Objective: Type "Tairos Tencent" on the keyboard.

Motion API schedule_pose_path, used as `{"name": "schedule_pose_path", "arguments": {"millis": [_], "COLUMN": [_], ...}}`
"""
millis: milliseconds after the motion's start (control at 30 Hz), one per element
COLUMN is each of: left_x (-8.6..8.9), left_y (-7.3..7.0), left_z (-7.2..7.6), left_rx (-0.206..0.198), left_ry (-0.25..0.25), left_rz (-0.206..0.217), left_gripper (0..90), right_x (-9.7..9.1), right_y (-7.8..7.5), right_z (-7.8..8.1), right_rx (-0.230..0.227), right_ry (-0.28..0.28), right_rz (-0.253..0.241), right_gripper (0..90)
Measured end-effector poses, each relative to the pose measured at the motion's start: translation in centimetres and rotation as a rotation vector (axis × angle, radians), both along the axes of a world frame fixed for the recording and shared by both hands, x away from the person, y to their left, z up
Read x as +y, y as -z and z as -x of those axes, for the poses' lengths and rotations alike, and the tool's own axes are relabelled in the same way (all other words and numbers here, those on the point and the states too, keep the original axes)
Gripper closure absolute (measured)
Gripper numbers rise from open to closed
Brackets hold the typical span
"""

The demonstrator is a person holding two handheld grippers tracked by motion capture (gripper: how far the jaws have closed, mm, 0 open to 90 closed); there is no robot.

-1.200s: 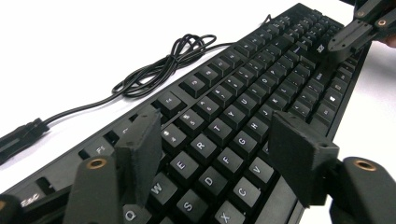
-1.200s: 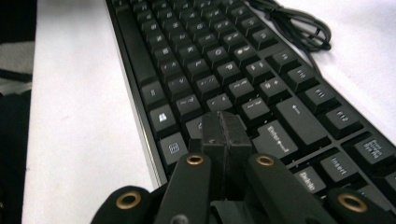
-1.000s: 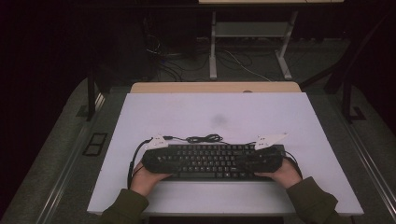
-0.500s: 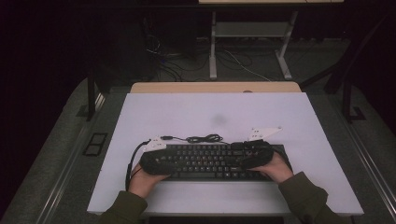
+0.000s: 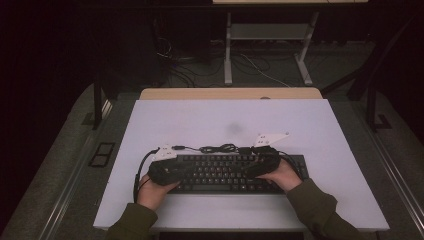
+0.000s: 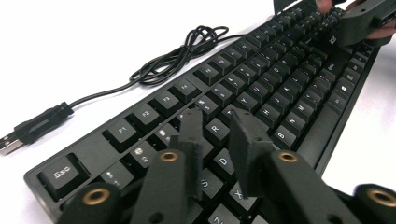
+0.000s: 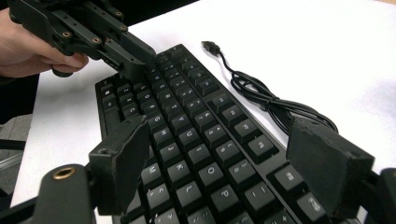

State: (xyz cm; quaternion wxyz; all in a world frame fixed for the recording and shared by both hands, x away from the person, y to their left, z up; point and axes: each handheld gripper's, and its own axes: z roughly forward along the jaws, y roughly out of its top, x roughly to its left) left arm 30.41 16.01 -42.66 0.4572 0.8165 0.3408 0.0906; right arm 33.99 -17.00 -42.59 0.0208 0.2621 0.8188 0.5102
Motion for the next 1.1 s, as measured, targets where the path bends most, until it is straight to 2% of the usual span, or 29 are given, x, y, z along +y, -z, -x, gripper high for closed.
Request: {"name": "schedule_pose_path", "arguments": {"millis": [200, 500, 733, 1100], "left_x": [0.2, -1.2, -1.3, -1.5], "left_y": [0.1, 0.6, 0.7, 1.0], "left_z": [-0.4, -1.2, -1.4, -1.4], "left_rx": [0.004, 0.012, 0.017, 0.030], "left_ry": [-0.009, 0.002, 0.018, 0.015], "left_rz": [0.001, -0.036, -0.062, -0.067], "left_gripper": [88.7, 88.8, 88.8, 88.7], "right_x": [0.8, 1.4, 1.5, 1.5], "right_y": [0.1, 0.2, 0.2, 0.2], "right_z": [-0.3, -0.2, -0.1, -0.1], "right_rx": [-0.005, -0.007, -0.008, -0.012], "right_ry": [-0.004, -0.012, -0.016, -0.015], "right_rz": [0.004, 0.007, 0.010, 0.010], "right_gripper": [20.8, 20.8, 20.8, 20.7]}}
